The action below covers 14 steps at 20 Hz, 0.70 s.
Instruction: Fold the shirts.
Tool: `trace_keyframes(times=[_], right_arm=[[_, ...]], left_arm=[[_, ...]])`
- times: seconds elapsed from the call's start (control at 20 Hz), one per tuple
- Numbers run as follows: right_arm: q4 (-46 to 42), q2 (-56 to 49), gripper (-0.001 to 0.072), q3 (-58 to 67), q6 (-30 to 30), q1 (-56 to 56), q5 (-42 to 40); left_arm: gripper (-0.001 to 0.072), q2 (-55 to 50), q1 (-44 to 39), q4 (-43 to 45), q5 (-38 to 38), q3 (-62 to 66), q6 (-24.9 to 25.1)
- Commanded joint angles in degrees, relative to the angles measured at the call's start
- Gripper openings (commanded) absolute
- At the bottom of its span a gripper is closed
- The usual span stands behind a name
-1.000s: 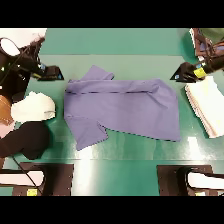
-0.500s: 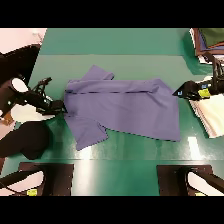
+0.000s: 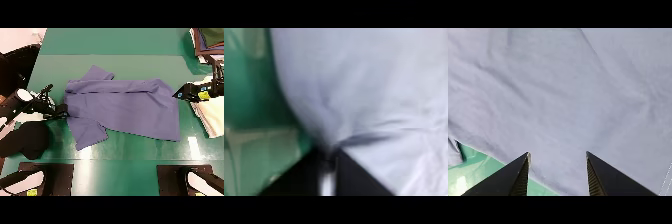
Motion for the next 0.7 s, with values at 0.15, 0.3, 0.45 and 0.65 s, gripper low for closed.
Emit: trace_keyframes(times=[0.15,0.3,0.45,0.65], right_arm=[[-3.54,0.55,0.0410,-3.02,-0.02,-3.15,6.97],[-11.67,3.93,0.0412,-13.97,-0.02,-9.09,8.50],[-13.27,5.95,0.0567,-24.83,-0.02,-17.68,7.72],[-5.29,3.04,0.0550,-33.33,-1.42,-24.44,5.38]], left_arm=[[0.0026,3.56,0.00,-2.97,-1.03,0.94,3.89],[0.0027,8.81,0.00,-1.03,-1.33,1.42,3.91],[0.0027,10.69,0.00,-0.85,-2.73,1.42,4.00],[0.0027,10.69,0.00,-0.85,-3.28,1.38,4.28]])
